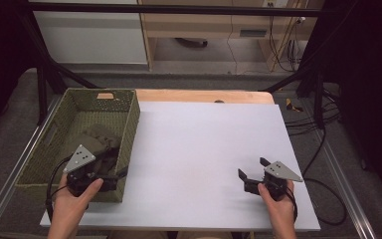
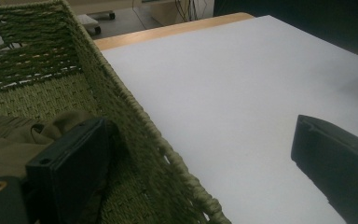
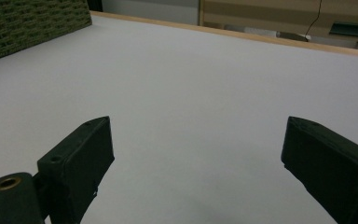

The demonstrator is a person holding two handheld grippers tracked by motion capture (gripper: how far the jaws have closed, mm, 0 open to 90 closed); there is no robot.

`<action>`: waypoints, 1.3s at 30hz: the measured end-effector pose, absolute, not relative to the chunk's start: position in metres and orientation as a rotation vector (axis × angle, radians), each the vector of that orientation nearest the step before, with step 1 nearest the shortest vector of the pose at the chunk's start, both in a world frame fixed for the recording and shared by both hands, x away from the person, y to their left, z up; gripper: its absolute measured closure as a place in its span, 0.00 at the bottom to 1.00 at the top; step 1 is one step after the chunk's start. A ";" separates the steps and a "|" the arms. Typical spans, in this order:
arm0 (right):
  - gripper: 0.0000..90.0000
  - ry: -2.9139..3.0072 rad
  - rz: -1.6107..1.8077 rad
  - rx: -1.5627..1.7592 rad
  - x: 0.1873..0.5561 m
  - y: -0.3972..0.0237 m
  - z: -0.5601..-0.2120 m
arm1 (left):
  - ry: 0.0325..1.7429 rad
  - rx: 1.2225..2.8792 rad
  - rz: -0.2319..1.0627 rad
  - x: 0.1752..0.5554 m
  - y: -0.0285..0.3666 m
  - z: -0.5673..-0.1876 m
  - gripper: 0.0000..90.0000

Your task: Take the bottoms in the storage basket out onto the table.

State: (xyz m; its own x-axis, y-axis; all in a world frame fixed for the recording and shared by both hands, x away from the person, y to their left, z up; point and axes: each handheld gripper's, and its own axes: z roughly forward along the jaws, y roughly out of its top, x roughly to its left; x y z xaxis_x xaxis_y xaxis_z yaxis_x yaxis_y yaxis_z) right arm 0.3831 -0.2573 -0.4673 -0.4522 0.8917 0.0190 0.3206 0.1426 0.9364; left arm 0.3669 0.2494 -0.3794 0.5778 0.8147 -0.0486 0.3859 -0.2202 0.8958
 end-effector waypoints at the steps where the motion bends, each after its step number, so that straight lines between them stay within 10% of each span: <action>1: 0.10 1.856 1.307 1.155 0.384 -0.256 -0.467 | 0.977 1.826 0.568 0.367 0.250 -0.379 0.06; 39: 0.06 1.895 1.166 1.244 0.388 -0.244 -0.462 | 1.088 2.015 0.661 0.432 0.290 -0.319 0.07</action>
